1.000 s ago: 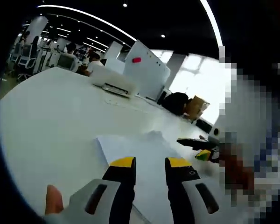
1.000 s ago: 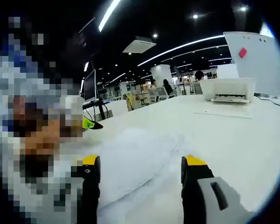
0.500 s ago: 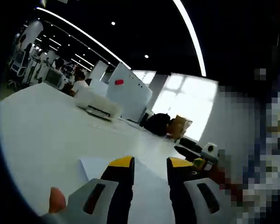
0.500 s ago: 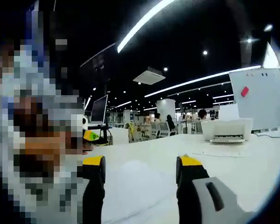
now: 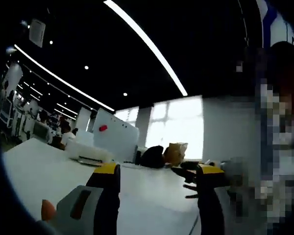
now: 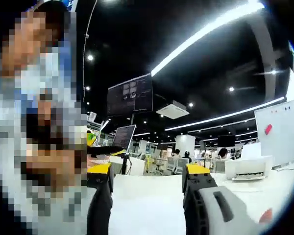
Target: Organize the stack of printing papers by aligning and flattening the scattered papers on the table
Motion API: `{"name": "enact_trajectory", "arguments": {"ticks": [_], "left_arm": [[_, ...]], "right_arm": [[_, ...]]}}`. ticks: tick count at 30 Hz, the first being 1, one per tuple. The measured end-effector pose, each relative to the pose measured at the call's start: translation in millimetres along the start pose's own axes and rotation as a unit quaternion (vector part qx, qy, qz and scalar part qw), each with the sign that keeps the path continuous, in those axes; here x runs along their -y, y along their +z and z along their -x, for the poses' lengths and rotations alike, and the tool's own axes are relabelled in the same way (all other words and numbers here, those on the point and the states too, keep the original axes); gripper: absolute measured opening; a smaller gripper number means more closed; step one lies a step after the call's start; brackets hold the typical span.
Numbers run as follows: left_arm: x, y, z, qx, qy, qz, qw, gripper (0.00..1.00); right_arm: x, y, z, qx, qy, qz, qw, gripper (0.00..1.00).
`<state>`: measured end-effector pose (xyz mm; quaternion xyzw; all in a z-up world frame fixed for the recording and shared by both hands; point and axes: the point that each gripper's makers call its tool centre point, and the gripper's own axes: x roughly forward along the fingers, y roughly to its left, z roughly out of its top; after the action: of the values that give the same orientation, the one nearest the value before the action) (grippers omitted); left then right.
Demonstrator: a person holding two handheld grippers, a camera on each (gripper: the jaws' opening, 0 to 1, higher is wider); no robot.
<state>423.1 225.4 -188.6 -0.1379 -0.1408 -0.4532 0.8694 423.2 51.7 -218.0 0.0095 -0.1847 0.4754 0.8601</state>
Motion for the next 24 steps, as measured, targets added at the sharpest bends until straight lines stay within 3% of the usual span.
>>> {"name": "enact_trajectory", "arguments": {"ticks": [4, 6, 9, 11, 12, 14, 15, 16, 19, 20, 22, 24], "left_arm": [[8.3, -10.4, 22, 0.021, 0.014, -0.070, 0.9972, 0.75], [4.9, -20.0, 33, 0.006, 0.034, -0.086, 0.9957, 0.76], [-9.9, -36.0, 39, -0.051, 0.076, -0.100, 0.9907, 0.80], [-14.6, -49.2, 41, -0.102, 0.087, -0.099, 0.9860, 0.84], [-16.6, -52.4, 42, -0.114, 0.087, -0.110, 0.9834, 0.84], [-22.1, -66.7, 48, -0.169, 0.095, -0.117, 0.9740, 0.76], [-21.4, -69.7, 49, -0.179, 0.093, -0.118, 0.9724, 0.74], [-24.2, -73.3, 52, -0.192, 0.089, -0.125, 0.9692, 0.72], [-28.8, -91.3, 66, -0.279, 0.082, -0.130, 0.9478, 0.69], [-27.7, -94.0, 70, -0.292, 0.082, -0.124, 0.9447, 0.69], [-25.1, -93.0, 72, -0.289, 0.083, -0.126, 0.9454, 0.71], [-20.9, -93.0, 74, -0.282, 0.083, -0.110, 0.9494, 0.72]], "right_arm": [[-3, -2.3, 3, 0.046, -0.014, 0.053, 0.9974, 0.52], [6, -12.9, 4, 0.034, -0.036, 0.049, 0.9976, 0.58], [29, -38.5, 7, -0.028, -0.090, 0.002, 0.9955, 0.74], [32, -50.4, 9, -0.063, -0.096, -0.038, 0.9927, 0.72], [29, -50.5, 9, -0.063, -0.084, -0.048, 0.9934, 0.69], [25, -63.5, 15, -0.115, -0.085, -0.071, 0.9872, 0.68], [23, -67.5, 17, -0.132, -0.080, -0.064, 0.9859, 0.67], [19, -77.4, 23, -0.176, -0.073, -0.047, 0.9805, 0.67], [2, -99.7, 41, -0.285, -0.037, -0.016, 0.9576, 0.67], [-1, -101.3, 46, -0.302, -0.037, -0.011, 0.9526, 0.68], [-6, -96.2, 46, -0.291, -0.027, 0.004, 0.9564, 0.75], [-9, -93.0, 48, -0.284, -0.024, 0.000, 0.9585, 0.75]]}}
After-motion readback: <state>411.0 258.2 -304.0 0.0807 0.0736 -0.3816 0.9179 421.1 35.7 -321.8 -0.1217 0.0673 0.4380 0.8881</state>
